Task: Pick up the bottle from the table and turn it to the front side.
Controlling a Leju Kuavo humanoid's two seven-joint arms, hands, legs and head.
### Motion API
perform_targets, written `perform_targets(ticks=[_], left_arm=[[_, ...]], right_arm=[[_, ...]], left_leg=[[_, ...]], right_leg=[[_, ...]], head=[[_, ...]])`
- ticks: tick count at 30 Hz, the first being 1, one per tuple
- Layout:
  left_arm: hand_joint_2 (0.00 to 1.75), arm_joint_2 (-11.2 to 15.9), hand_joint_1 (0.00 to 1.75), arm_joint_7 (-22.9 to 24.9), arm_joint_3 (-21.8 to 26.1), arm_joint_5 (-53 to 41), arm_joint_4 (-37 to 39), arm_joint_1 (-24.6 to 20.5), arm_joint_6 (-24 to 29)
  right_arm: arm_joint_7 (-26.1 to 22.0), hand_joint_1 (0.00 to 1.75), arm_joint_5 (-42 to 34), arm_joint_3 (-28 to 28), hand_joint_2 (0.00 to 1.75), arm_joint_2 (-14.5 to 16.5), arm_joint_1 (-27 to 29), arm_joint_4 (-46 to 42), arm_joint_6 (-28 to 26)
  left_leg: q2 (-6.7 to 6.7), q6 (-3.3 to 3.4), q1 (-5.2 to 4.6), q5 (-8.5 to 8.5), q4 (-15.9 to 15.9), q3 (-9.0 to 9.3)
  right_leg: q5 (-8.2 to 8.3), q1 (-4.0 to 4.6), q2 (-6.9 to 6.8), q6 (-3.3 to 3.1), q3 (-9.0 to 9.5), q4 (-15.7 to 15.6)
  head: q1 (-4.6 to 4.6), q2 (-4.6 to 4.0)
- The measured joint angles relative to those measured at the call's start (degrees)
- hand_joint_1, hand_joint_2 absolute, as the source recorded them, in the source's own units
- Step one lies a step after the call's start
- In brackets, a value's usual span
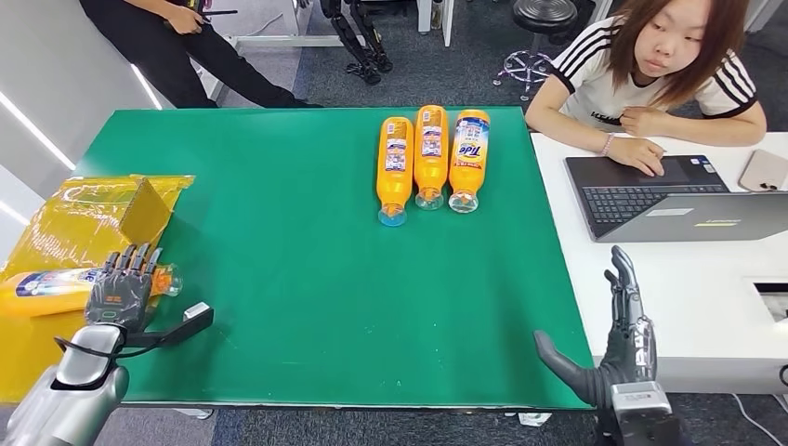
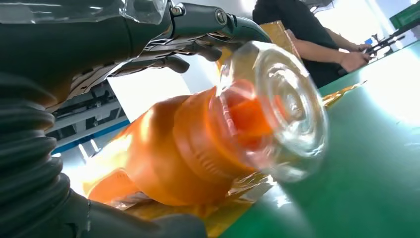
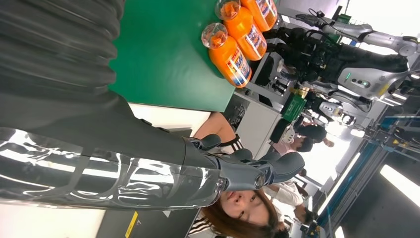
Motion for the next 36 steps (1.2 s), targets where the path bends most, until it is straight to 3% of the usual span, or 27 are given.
perform_targets(ticks=[12,17,21,26,36], left_arm=[[1.75,-1.41,0.0,-1.07,0.02,0.91,-0.02,-0.35,-0.15],[1.75,-4.05,0.0,-10.38,0.82,15.73,-1.45,0.26,3.12],[1.75,-7.33,0.0,-17.94,1.2,35.01,-10.34,3.15,3.6],[1.75,-10.52,0.0,-20.4,1.2,50.21,-24.93,6.52,3.05],[1.75,-12.21,0.0,-26.17,1.2,64.54,-43.14,9.45,5.14]], right_arm=[[0.45,0.0,-0.62,0.31,1.75,-0.41,-1.0,0.82,-0.02],[0.81,0.0,-1.5,0.31,1.75,-0.78,-1.06,1.15,-1.15],[1.15,0.0,-1.72,0.32,1.75,-0.81,-0.74,1.15,-2.58],[1.19,0.0,-1.78,0.63,1.75,-0.81,-0.49,1.48,-3.61],[0.44,0.0,-3.46,2.07,1.75,-0.81,-2.17,4.3,-3.88]], left_leg=[[-0.06,-0.02,0.0,0.02,0.0,0.06],[-0.08,-0.04,0.0,0.04,0.01,0.1],[-0.09,-0.03,-0.01,0.02,0.03,0.06],[-0.03,0.0,0.0,-0.01,0.03,0.04],[-0.07,-0.04,0.03,0.03,0.01,0.05]], right_leg=[[0.0,0.0,-0.09,0.0,0.08,0.0],[0.01,0.0,-0.09,0.0,0.09,0.0],[0.01,-0.01,-0.1,0.01,0.08,-0.03],[0.01,0.0,-0.04,0.01,0.06,-0.04],[0.02,0.01,-0.09,-0.01,0.06,0.0]], head=[[0.02,0.0],[0.01,0.0],[0.02,0.0],[0.01,0.0],[0.0,0.0]])
